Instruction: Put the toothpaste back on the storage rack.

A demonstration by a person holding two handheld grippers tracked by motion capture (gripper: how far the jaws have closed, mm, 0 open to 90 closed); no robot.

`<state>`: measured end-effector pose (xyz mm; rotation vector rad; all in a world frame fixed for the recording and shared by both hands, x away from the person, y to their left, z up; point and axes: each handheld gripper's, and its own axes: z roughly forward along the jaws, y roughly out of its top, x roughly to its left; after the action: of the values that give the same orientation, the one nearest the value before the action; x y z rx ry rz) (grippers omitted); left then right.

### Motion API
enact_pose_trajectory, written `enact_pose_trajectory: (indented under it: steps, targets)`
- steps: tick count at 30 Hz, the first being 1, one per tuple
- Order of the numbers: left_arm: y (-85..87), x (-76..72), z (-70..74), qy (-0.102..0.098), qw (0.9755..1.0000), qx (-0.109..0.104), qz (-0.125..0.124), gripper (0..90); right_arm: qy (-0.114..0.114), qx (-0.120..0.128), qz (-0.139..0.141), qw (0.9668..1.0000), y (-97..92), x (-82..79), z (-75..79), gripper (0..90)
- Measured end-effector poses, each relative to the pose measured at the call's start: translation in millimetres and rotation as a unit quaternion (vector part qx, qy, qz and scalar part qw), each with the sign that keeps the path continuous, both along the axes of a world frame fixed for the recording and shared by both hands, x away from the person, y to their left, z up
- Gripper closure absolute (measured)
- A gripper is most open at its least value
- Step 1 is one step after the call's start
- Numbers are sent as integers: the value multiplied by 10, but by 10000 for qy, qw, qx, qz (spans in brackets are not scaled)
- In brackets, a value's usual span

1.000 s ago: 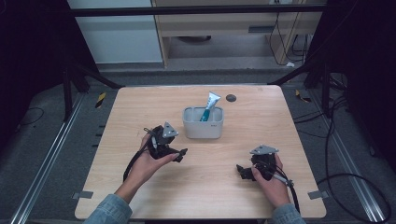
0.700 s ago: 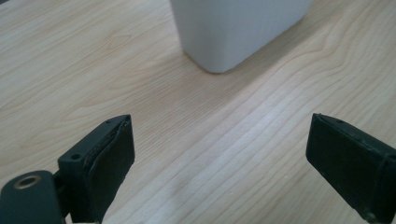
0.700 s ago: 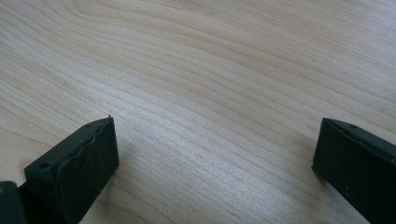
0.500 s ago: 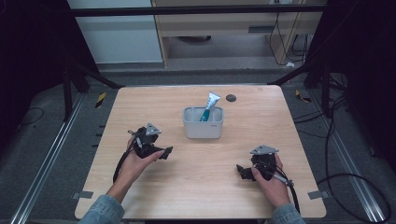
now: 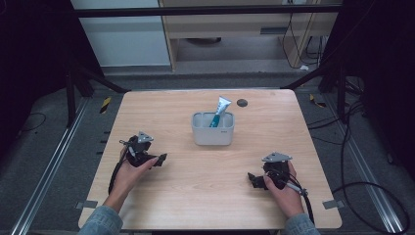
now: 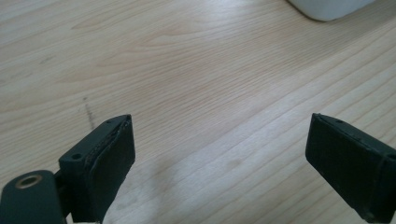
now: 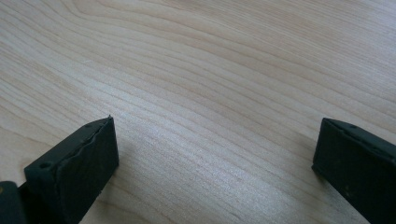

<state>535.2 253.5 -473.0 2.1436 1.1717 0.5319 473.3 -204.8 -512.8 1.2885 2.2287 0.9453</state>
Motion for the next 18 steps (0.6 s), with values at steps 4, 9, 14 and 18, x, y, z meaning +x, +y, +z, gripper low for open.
enact_pose_trajectory:
  steps: [4, 9, 14, 18]
  targets:
    - [99, 38, -27, 24, 9999, 20, 111, 79, 1, 10, -8, 10000, 2, 0, 0, 4]
    - [174, 92, -52, -2, 9997, 12, 228, 79, 0, 0, 1, 10000, 0, 0, 0, 4]
    - [227, 155, -82, -120, 9995, 32, 286, 80, 1, 1, 0, 10000, 0, 0, 0, 4]
    - [259, 197, -116, -112, 9993, -94, 333, 79, -3, -3, 4, 10000, -1, 1, 0, 4]
